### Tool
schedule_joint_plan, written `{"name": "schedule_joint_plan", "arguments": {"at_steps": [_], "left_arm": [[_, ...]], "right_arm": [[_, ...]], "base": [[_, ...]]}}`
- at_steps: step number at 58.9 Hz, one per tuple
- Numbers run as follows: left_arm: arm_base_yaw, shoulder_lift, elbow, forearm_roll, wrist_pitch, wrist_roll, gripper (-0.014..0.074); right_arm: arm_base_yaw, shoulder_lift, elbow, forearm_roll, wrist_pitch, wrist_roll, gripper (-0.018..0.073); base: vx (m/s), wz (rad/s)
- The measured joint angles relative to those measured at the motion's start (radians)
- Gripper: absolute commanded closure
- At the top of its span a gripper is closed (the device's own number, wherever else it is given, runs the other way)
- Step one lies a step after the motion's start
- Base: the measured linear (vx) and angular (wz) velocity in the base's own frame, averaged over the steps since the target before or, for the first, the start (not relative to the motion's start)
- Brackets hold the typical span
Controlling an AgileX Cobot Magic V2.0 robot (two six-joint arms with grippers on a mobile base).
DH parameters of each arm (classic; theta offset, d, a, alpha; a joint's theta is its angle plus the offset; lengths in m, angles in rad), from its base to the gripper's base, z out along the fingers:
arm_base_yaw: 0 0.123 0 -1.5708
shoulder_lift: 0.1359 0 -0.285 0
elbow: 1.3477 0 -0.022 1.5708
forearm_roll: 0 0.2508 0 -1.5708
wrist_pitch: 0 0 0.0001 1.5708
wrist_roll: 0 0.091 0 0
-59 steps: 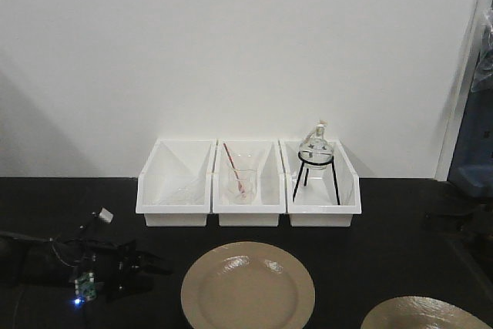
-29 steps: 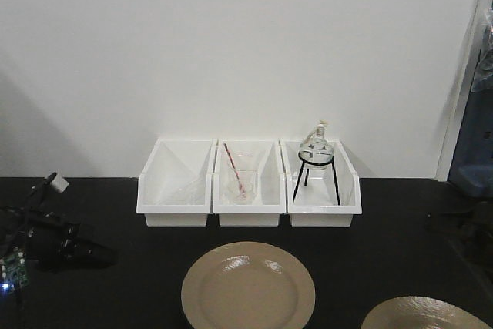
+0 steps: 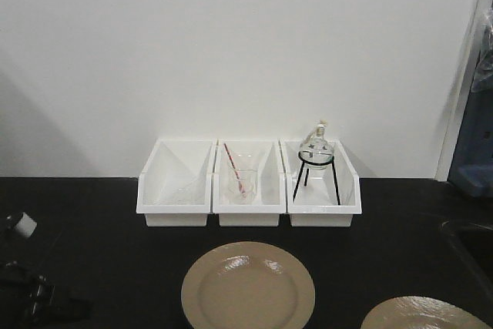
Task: Arrange circular plates on left workspace
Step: 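Release the plate and withdraw the left gripper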
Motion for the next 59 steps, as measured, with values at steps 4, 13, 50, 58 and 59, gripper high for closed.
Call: {"name": "schedule_joint_plan", "arguments": {"at_steps": [4,13,50,58,59], "left_arm": [[0.000,-0.014,0.050,-0.024,-0.005,0.023,0.0596],[0.000,-0.018,0.129,-0.040,-0.017,0.063,0.0596],[0.000,-0.018,0.165,-0.050,-0.072,0.084,0.0596],[0.000,-0.018,0.165,-0.050,-0.073,0.084,0.0596],[0.000,-0.018,0.165,-0.050,-0.073,0.084,0.0596]], "right_arm": [[-0.052,0.012,0.000,-0.055,-0.004,0.029,-0.0034],[-0.068,0.077,-0.001,-0.131,-0.010,0.054,-0.0034],[-0.018,0.325,-0.005,-0.124,-0.061,-0.019,-0.0034],[0.038,0.357,-0.005,-0.102,-0.064,-0.039,-0.0034],[0.044,0.361,-0.005,-0.099,-0.064,-0.042,-0.0034]], "base": [[0.00,0.00],[0.00,0.00],[0.00,0.00],[0.00,0.00],[0.00,0.00]]}}
